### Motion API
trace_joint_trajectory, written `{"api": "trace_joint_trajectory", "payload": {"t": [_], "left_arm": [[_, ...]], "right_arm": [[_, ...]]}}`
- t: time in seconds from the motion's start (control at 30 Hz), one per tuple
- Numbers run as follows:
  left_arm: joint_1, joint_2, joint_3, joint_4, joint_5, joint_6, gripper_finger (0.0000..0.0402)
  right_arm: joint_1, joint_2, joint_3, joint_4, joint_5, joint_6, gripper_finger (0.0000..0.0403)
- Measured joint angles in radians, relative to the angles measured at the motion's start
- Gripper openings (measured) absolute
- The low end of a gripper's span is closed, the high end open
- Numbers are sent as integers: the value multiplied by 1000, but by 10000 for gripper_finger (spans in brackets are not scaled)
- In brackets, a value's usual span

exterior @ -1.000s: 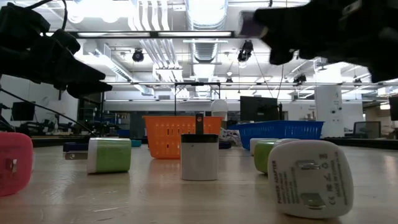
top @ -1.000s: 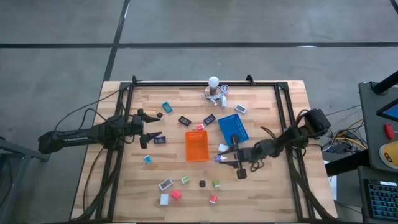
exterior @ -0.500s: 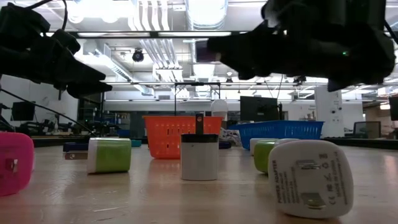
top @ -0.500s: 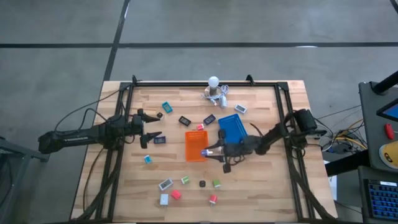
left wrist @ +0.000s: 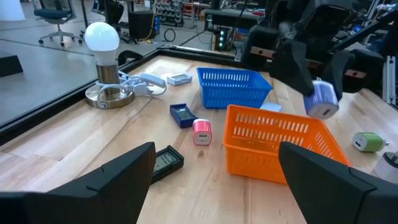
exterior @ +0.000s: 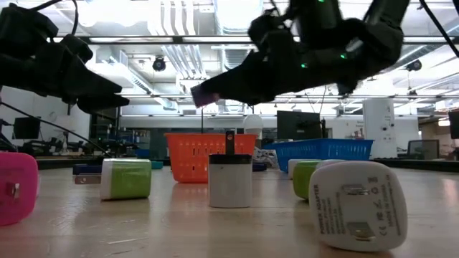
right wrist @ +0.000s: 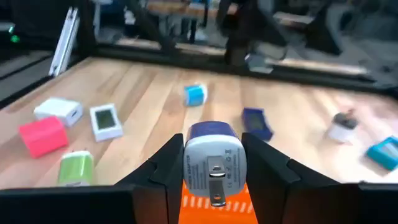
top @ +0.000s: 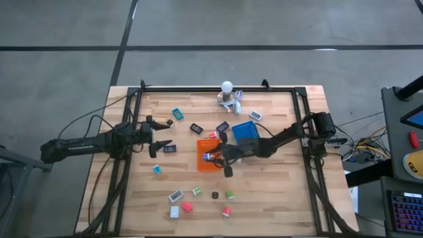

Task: Pick & Place Office items
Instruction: Put the violet charger adapter into the orange bin

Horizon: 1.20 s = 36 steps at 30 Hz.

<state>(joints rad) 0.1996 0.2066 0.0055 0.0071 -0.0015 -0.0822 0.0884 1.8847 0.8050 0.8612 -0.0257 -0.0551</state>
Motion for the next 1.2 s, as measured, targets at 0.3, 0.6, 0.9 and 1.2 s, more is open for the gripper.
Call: {"api": "trace_joint_trajectory", "payload": {"t": [0.3,0.6,0.9,1.2], "left_arm": [[0,0,0,0,0,0,346],[0,0,0,0,0,0,346],[0,0,0,0,0,0,346],[0,0,0,0,0,-3,346]], "right_arm": [[-16,0,168,-391,-7,-22,123],[-18,0,190,-417,-9,-30,123],[-18,0,189,-417,-8,-30,123],[-25,-3,255,-666,-11,-6,123]]}}
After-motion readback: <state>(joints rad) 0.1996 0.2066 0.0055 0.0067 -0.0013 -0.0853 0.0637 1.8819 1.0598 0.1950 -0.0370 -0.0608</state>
